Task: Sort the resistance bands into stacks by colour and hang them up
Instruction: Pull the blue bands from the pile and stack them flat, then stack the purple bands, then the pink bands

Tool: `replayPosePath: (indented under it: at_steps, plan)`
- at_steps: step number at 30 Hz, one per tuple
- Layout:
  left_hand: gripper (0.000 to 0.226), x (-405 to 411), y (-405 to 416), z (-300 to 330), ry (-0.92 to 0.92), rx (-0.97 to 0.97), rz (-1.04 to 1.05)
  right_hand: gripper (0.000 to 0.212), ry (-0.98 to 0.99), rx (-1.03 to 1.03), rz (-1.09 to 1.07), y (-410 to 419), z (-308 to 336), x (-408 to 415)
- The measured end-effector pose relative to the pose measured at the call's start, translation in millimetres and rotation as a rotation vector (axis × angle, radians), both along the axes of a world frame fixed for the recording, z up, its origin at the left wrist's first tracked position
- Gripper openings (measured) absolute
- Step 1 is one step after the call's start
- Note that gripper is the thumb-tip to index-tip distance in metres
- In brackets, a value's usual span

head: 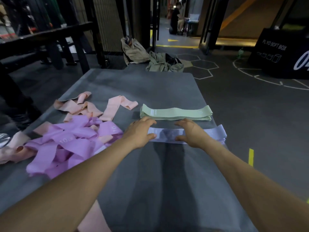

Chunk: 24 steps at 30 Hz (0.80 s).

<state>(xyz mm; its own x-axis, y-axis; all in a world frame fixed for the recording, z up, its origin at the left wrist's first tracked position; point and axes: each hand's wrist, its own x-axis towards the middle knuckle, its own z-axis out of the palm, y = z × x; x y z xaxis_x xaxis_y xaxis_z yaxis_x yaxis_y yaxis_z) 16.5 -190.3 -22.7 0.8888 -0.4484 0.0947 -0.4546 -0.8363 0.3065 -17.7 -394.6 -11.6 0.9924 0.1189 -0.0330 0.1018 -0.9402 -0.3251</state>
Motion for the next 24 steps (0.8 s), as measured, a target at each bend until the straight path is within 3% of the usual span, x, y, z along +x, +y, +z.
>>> replayPosePath:
  at_steps: [5,11,14,24]
  plan:
    - [0.041,-36,65,9,-0.023,-0.011,0.102,0.052,-0.015,0.071,0.084,72,6,-18]
    - [0.044,-79,149,14,-0.043,-0.053,0.254,0.047,-0.021,0.137,0.212,164,11,-37]
    - [0.046,-96,182,11,-0.032,-0.087,0.332,0.049,-0.009,0.21,0.221,201,8,-47]
    - [0.049,-120,237,-4,0.012,-0.194,0.456,0.062,0.017,0.159,0.142,274,-8,-37]
